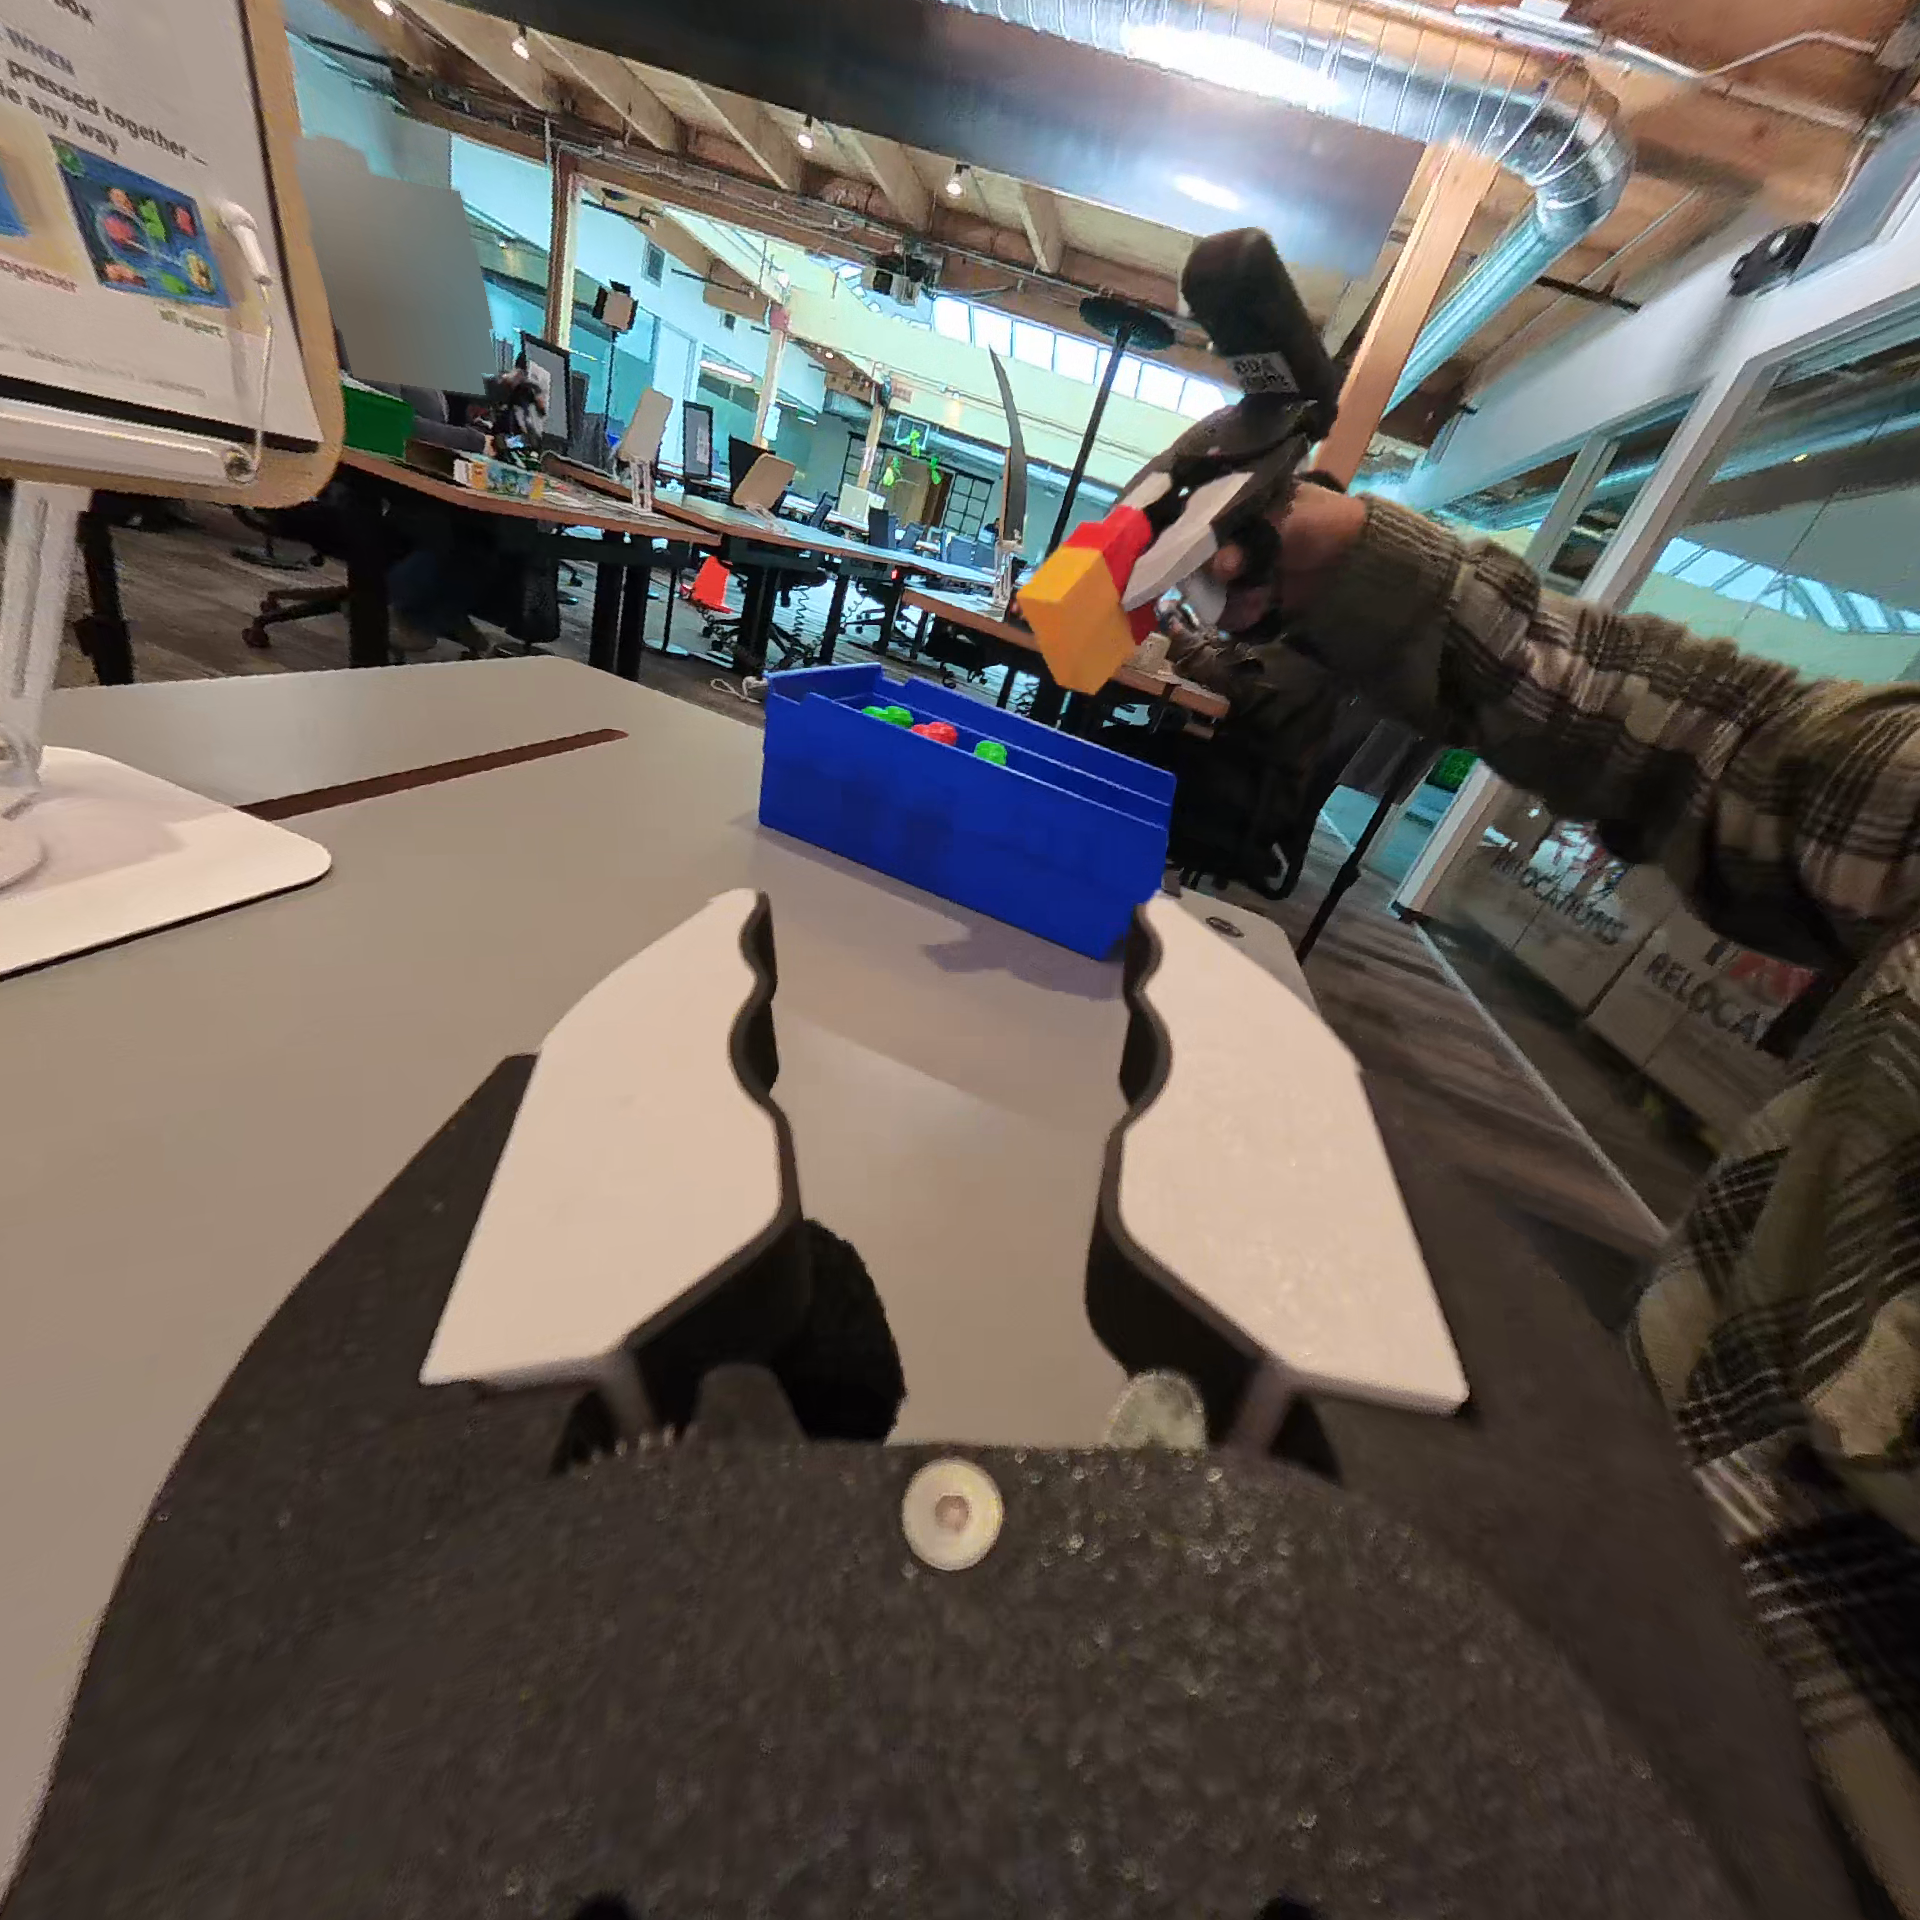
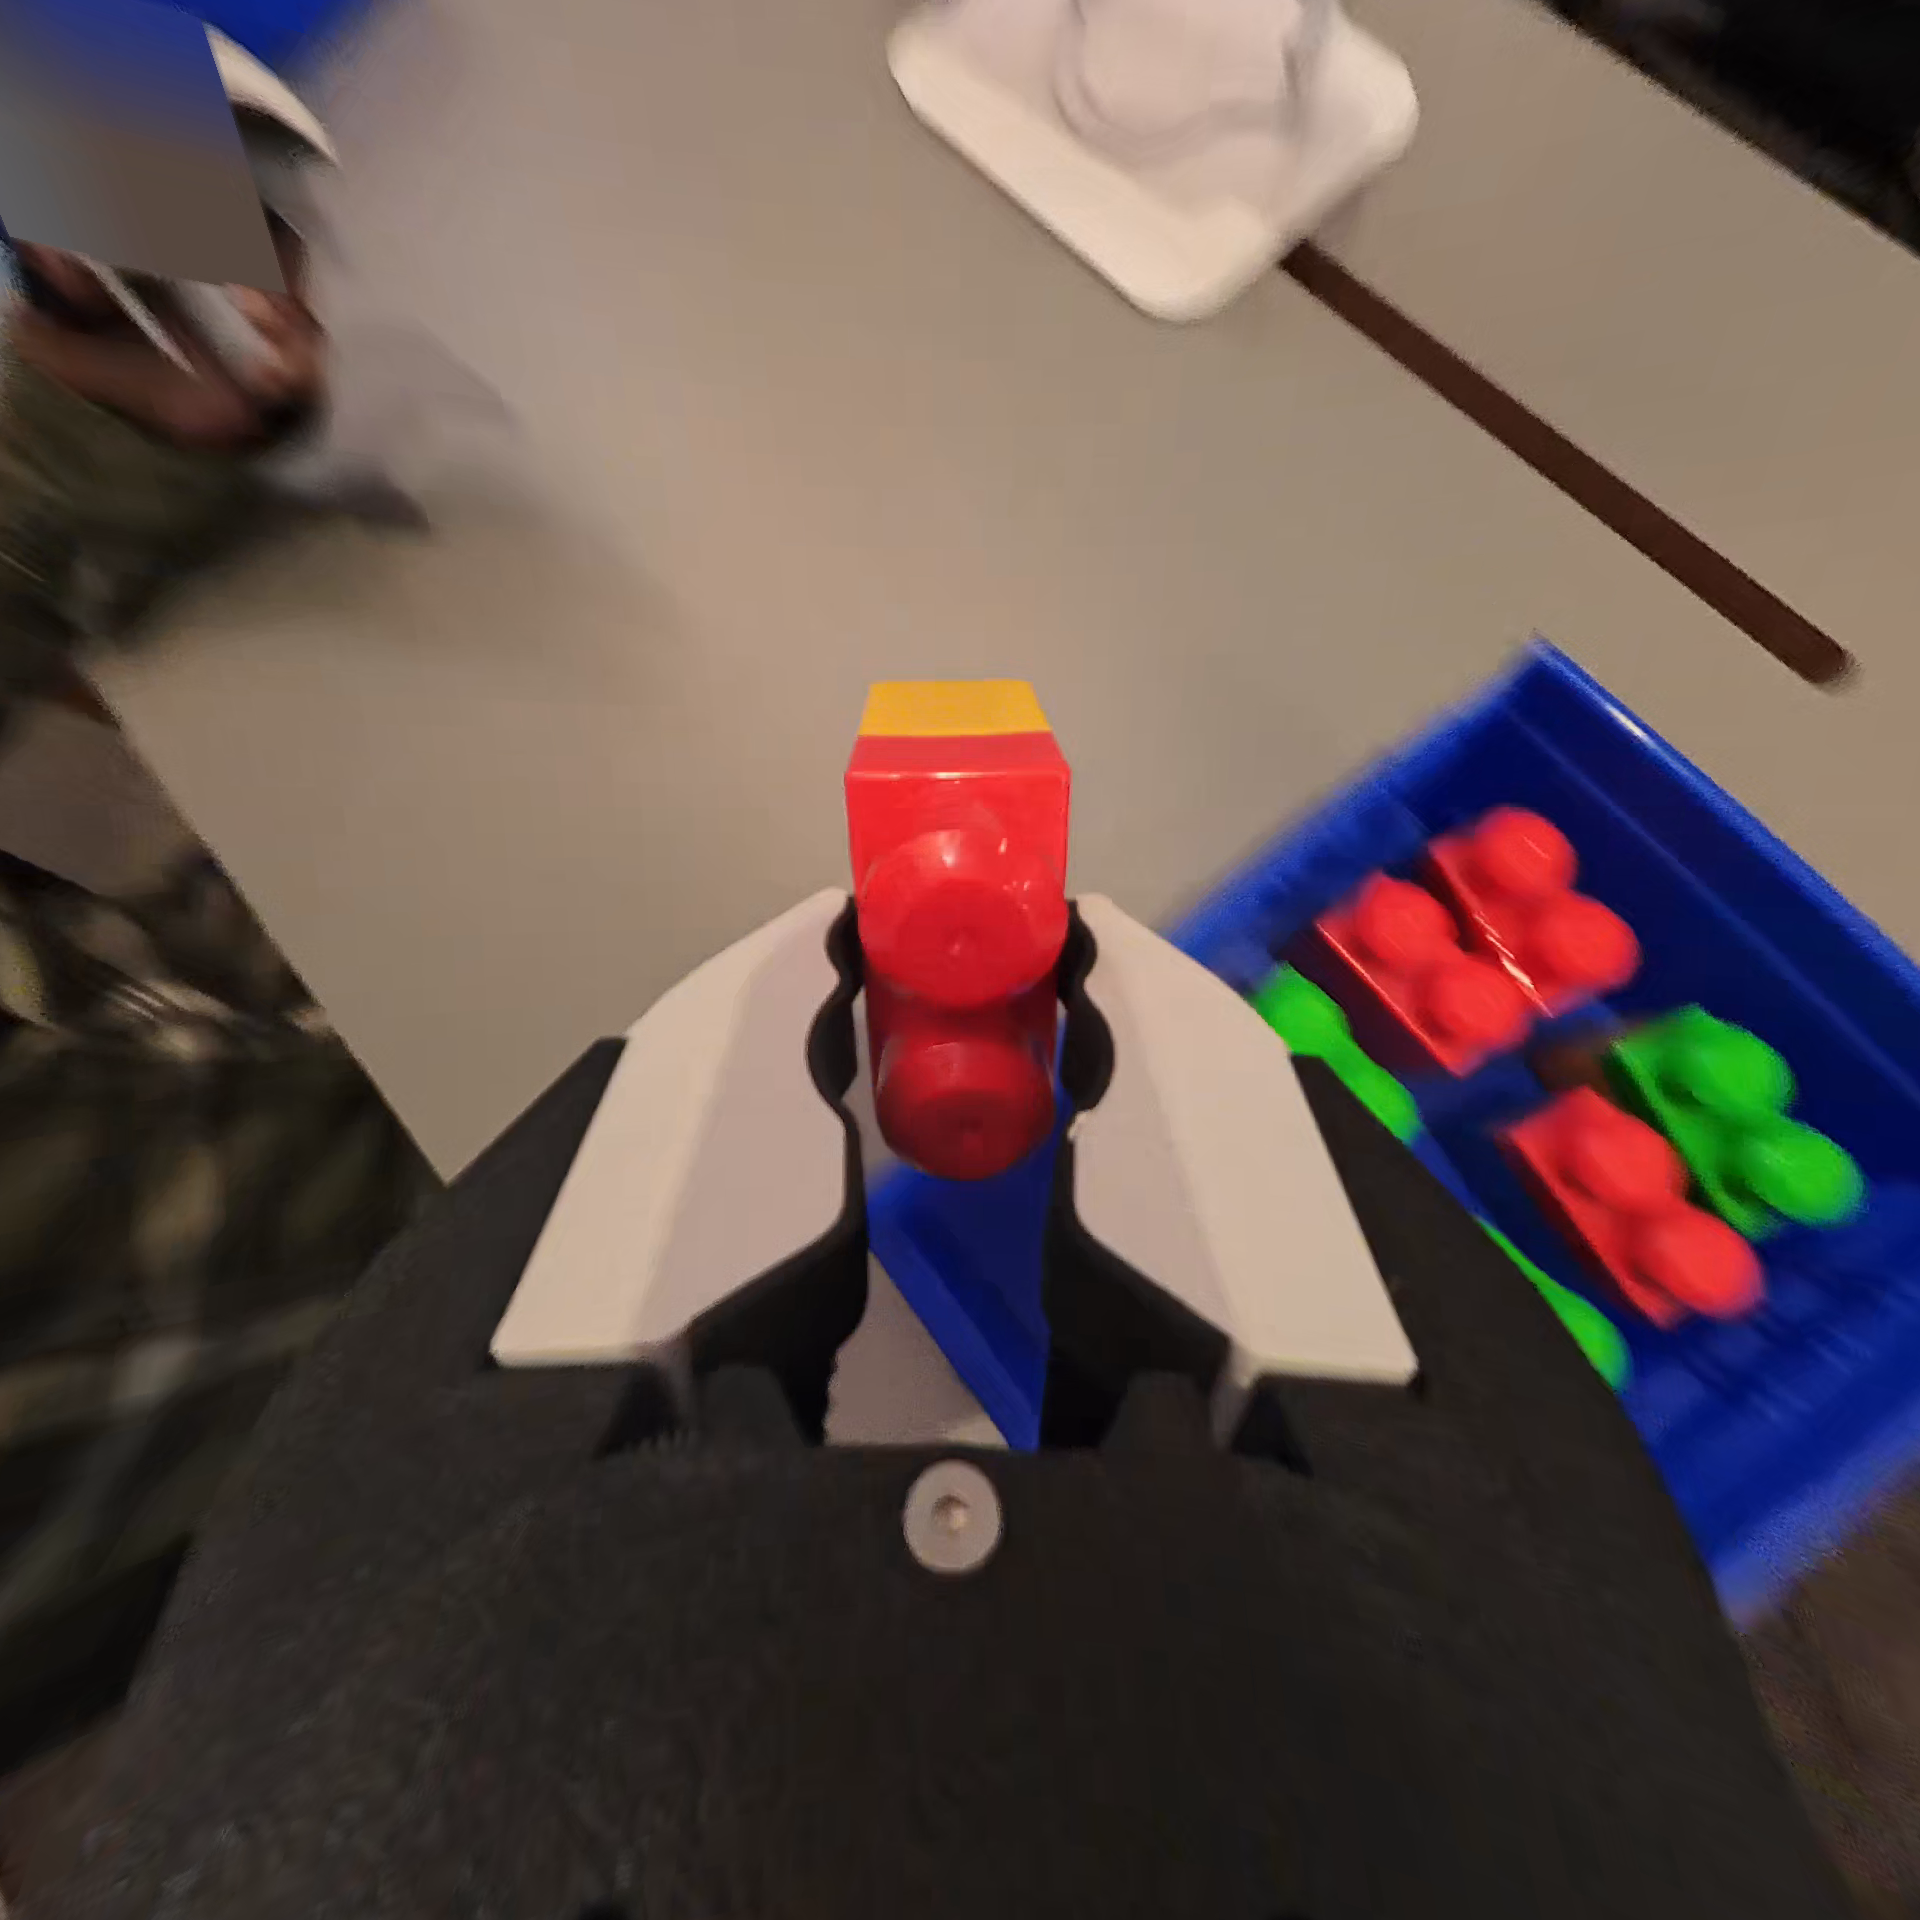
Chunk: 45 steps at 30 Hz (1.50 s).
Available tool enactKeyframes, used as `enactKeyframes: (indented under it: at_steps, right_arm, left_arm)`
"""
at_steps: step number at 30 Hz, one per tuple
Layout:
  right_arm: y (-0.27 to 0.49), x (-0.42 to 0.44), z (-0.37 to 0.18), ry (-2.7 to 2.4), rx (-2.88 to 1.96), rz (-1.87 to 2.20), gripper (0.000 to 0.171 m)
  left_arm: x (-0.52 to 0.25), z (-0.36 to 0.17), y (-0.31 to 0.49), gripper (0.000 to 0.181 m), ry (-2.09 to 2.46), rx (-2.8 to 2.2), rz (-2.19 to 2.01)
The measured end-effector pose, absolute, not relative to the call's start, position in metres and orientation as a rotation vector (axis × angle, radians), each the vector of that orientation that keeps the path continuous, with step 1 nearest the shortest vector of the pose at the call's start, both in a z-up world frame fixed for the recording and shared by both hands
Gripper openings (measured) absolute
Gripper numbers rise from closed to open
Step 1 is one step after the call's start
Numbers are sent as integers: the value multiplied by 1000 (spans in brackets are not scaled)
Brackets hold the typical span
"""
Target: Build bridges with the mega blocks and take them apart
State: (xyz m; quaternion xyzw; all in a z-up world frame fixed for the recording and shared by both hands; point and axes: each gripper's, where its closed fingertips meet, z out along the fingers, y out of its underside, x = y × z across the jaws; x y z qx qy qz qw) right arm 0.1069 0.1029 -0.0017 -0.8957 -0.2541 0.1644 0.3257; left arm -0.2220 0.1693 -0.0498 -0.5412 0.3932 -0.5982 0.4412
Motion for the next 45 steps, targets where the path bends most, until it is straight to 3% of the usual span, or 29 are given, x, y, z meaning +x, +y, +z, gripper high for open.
enactKeyframes:
  at_steps: [8,13,16,20,30,35,38,41,45]
  right_arm:
    - [120,-101,-57,-764,-2029,933,35]
    - [123,-181,-89,-813,-1922,1146,35]
    - [124,-197,-91,-822,-1885,1185,35]
    - [124,-205,-89,-837,-1853,1201,35]
    - [126,-186,-80,-734,-1781,1250,35]
    - [125,-140,-76,-571,-1776,1178,35]
    - [115,-140,-77,-571,-1783,1169,35]
    - [107,-146,-83,-606,-1801,1146,35]
    - [105,-160,-84,-634,-1785,1179,35]
  left_arm:
    - [-210,-60,154,68,1068,-1350,-1558]
    - [-202,-74,144,71,1156,-1378,-1619]
    - [-202,-76,139,68,1185,-1383,-1692]
    - [-206,-75,131,37,1234,-1355,-1756]
    - [-216,-70,141,36,1201,-1488,-1556]
    - [-283,-41,185,36,926,-1552,-1495]
    - [-367,-16,218,36,796,-1733,-1082]
    - [-501,-2,266,36,631,-1927,-525]
    - [-592,-46,296,36,466,-2209,-528]
